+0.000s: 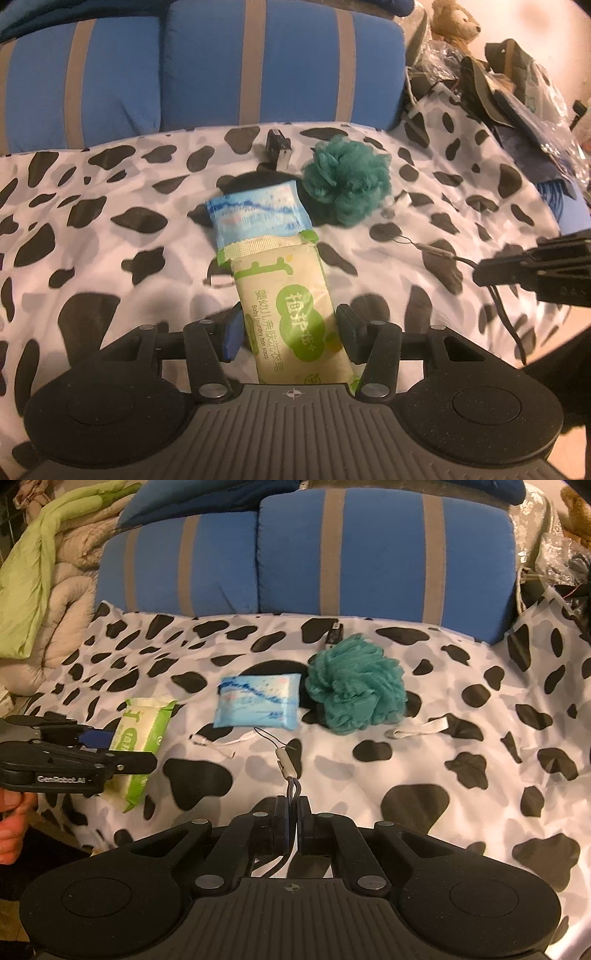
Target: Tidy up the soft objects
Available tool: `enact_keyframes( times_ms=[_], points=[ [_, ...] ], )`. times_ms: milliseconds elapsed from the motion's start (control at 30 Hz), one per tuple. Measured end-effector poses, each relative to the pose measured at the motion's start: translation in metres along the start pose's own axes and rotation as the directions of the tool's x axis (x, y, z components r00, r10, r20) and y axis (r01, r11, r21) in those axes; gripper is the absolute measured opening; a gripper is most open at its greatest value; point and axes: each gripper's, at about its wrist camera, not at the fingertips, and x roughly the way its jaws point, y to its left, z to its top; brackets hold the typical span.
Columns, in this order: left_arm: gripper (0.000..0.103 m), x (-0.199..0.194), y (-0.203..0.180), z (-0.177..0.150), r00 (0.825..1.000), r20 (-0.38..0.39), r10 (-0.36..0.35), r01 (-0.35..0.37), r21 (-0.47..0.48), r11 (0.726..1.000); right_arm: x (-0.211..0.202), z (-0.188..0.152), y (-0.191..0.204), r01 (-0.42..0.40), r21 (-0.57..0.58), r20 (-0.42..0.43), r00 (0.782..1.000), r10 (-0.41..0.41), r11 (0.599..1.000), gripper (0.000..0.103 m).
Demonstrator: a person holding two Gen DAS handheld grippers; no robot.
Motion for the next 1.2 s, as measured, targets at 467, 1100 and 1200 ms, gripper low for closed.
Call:
enact_keyframes(
  times_ms=[467,1100,1200],
  points=[
    [0.05,-0.03,-0.008,-0.044,0.995,-0.091,-0.027,0.026,-0.004,1.0,-0.018,-0.035,0.025,-0.132,0.042,-0.045,0.99,0.134,0.99,0.006],
    [0.05,-0.042,-0.019,-0.088,0.957,-0.284,-0.061,0.054,-0.034,0.998,-0.012,-0.089,0.079,-0.298,-0.101,-0.322,0.912,0.252,0.949,0.006],
    [0.05,-0.04,-0.022,-0.092,0.948,-0.311,-0.067,0.061,-0.029,0.998,-0.008,-0.095,0.086,-0.29,-0.133,-0.364,0.904,0.226,0.948,0.006]
  ],
)
